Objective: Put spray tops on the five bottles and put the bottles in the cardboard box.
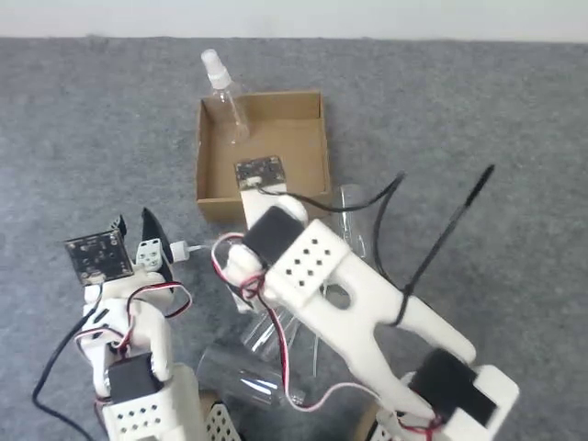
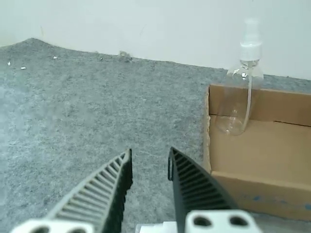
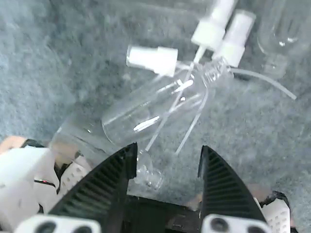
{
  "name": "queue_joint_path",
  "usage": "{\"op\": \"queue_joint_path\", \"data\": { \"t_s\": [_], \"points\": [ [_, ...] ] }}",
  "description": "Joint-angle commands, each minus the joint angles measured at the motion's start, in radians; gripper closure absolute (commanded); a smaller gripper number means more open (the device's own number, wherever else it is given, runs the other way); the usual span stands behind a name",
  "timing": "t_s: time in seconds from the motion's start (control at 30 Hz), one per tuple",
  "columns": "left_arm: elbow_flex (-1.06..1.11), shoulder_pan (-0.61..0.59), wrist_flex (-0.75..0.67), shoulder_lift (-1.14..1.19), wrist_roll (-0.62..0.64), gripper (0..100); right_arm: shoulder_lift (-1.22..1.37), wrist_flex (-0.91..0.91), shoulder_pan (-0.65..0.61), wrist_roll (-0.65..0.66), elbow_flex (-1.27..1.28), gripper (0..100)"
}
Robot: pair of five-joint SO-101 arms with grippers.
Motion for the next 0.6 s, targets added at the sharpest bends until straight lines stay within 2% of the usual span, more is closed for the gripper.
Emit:
{"op": "queue_joint_path", "data": {
  "t_s": [0.0,0.17,0.33,0.57],
  "points": [
    [-0.004,-0.003,-0.054,-0.023,-0.014,88,-0.11,0.038,-0.015,-0.012,0.034,83.3],
    [-0.004,-0.003,-0.054,-0.023,-0.014,88,-0.174,-0.013,-0.016,-0.011,0.132,83.2],
    [-0.004,-0.006,-0.054,-0.023,-0.014,88,-0.231,-0.154,-0.016,-0.014,0.25,82.8],
    [-0.004,-0.005,-0.054,-0.023,-0.015,88,-0.292,-0.3,-0.016,-0.063,0.405,67.1]
  ]
}}
